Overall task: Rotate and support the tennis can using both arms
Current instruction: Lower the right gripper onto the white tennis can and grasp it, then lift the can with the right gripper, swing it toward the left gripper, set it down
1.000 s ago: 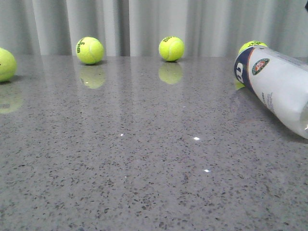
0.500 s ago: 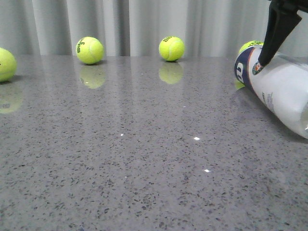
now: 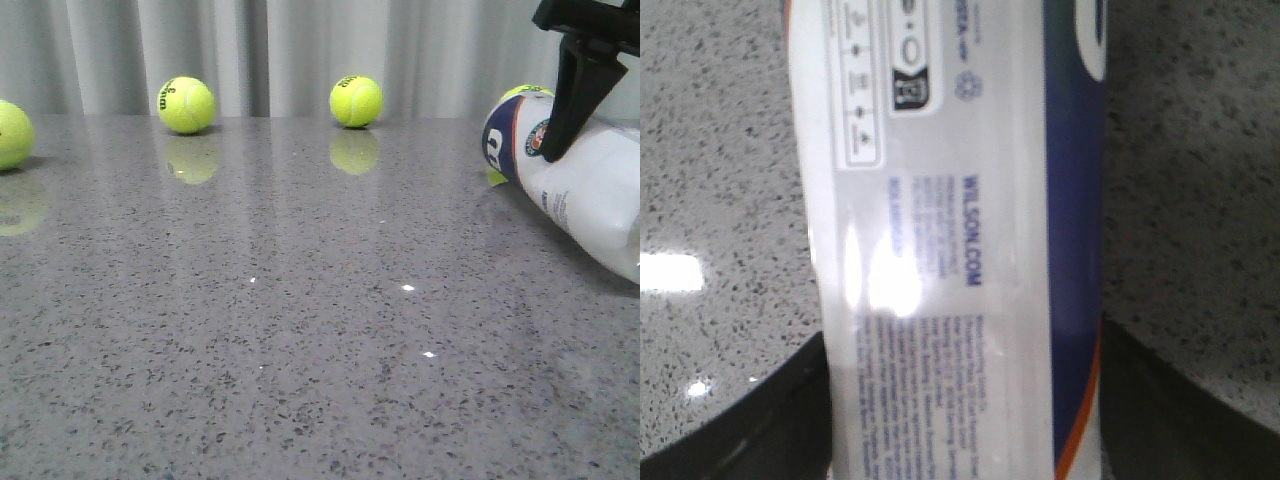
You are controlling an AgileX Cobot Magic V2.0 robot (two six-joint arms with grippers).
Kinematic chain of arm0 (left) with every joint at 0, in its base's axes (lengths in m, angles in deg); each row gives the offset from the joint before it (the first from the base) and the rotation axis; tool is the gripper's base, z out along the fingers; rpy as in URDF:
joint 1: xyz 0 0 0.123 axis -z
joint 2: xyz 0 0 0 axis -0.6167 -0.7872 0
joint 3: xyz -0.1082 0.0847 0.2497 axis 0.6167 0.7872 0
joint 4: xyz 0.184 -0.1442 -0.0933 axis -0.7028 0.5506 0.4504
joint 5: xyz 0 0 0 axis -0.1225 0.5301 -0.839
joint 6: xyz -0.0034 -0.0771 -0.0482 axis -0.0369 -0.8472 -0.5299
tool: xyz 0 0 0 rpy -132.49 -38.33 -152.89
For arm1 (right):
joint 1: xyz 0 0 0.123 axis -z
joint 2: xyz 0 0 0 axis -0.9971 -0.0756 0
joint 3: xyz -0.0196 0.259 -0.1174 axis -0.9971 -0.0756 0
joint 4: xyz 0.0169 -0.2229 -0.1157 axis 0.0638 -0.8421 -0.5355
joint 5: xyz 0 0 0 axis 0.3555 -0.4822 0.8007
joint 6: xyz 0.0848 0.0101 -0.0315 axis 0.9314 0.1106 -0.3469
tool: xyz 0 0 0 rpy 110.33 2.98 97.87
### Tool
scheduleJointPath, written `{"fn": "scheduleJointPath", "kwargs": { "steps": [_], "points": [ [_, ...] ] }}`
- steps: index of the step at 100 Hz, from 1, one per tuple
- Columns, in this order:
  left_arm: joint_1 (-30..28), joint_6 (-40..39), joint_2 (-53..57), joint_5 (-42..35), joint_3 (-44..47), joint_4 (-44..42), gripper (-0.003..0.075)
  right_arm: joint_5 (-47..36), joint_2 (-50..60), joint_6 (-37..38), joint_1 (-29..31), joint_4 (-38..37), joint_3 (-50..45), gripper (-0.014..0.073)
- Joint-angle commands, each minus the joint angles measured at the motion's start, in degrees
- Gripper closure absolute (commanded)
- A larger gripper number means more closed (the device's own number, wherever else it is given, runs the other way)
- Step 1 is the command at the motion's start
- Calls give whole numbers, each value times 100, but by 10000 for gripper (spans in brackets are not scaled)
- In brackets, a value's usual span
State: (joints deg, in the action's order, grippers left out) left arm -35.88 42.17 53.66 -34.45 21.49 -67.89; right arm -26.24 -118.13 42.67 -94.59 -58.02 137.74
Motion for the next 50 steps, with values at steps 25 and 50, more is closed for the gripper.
{"fn": "scheduleJointPath", "kwargs": {
  "steps": [25,50],
  "points": [
    [-7,-7,220,-447,269,60,741,-117,66,-1943,-1194,-421,1399,240],
    [-7,-7,220,-447,269,60,741,152,-322,-4768,-1558,-385,1841,240]
  ]
}}
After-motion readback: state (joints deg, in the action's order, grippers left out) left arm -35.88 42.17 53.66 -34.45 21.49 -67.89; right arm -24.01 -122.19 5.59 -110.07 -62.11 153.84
